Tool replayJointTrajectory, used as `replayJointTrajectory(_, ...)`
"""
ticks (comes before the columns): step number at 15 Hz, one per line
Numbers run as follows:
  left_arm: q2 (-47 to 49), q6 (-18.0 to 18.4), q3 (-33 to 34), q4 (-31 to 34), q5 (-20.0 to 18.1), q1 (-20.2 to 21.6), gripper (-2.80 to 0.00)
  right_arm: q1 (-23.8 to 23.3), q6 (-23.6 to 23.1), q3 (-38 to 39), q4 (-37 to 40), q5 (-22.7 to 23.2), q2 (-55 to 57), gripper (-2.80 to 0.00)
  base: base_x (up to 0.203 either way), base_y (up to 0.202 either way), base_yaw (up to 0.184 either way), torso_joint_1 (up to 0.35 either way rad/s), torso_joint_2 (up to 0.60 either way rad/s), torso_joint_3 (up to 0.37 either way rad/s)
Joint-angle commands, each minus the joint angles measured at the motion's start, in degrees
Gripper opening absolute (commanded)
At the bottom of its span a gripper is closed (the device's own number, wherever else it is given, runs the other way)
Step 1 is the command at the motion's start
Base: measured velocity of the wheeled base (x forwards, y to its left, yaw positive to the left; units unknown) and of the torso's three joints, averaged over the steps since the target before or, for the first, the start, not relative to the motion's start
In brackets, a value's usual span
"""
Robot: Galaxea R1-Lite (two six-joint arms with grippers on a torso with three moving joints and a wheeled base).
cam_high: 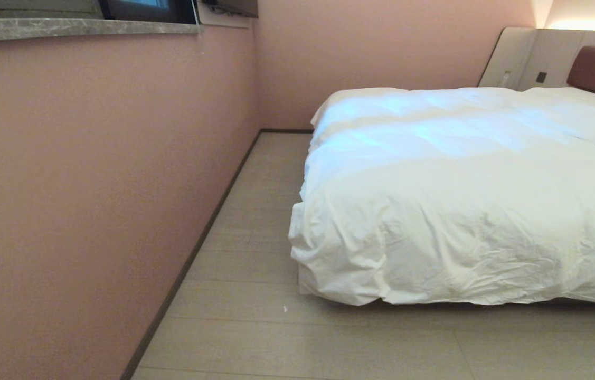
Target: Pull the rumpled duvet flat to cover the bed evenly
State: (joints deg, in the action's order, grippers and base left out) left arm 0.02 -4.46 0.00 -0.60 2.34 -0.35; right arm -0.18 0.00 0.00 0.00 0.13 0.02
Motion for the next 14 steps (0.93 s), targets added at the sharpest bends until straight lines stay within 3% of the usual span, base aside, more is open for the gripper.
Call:
replayJointTrajectory(1,-0.02,-0.11,0.00,-0.02,0.03,0.00,-2.80,-0.02,0.00,0.00,0.00,0.04,-0.02,-2.80,-0.116,0.000,0.004,-0.006,0.00,0.007)
replayJointTrajectory(14,-0.02,-0.03,0.00,-0.11,-0.14,0.00,-2.80,0.01,0.00,0.00,0.00,-0.05,-0.02,-2.80,0.000,0.000,0.000,0.000,0.00,0.000)
